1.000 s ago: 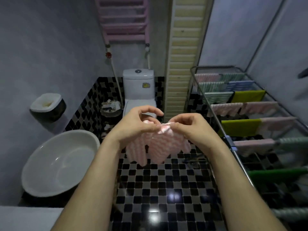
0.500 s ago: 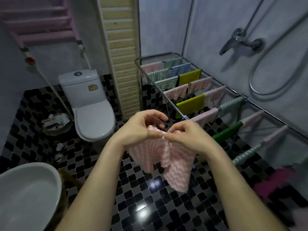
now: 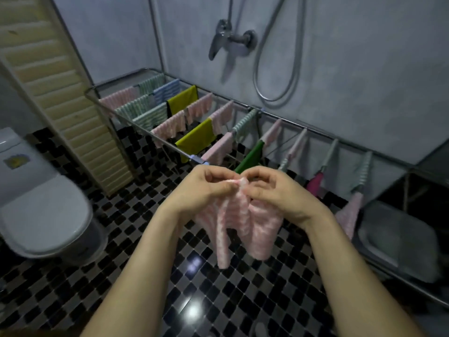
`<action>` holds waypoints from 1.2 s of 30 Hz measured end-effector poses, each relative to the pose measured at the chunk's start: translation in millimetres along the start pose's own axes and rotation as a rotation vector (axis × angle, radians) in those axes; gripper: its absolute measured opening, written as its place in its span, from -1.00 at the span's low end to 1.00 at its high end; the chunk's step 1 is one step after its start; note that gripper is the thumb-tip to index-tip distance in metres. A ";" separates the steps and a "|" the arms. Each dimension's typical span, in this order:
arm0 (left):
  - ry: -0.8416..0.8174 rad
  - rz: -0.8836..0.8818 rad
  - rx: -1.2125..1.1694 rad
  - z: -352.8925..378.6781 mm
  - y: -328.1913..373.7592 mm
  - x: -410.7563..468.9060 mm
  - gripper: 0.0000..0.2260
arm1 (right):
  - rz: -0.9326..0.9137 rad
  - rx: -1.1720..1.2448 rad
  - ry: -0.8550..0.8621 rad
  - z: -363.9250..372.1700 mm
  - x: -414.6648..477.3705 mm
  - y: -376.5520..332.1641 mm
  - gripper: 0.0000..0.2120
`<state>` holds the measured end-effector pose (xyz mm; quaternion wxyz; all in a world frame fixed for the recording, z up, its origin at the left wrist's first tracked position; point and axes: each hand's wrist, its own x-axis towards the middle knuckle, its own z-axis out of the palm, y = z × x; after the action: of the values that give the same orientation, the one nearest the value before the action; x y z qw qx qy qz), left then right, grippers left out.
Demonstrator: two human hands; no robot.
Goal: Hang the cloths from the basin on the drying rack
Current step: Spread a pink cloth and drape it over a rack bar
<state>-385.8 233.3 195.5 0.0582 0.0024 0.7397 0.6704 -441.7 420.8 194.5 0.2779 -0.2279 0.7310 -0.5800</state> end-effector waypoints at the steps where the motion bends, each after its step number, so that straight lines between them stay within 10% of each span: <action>1: -0.012 0.007 -0.022 6.9 1.6 3.1 -0.84 | 0.019 -0.021 -0.041 -3.6 -5.1 0.1 -0.75; 11: -0.260 0.087 0.313 84.9 15.1 50.2 -0.85 | 0.125 -0.265 0.222 -94.4 -77.9 13.6 -0.87; 16: -0.430 0.025 0.260 132.3 19.2 71.2 -0.84 | 0.105 -0.009 0.376 -146.4 -118.2 23.8 -0.88; 25: -0.370 -0.094 -0.211 245.2 20.4 119.6 -0.87 | 0.093 0.104 0.604 -242.7 -182.8 48.3 -0.87; 36: -0.127 0.259 0.173 367.4 -5.6 199.3 -0.85 | 0.219 -0.275 1.088 -327.9 -228.6 99.5 -0.82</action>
<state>-550.6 613.2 138.7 0.0174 0.1451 0.7830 0.6046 -493.1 829.5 186.6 -0.1121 0.1464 0.8570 -0.4813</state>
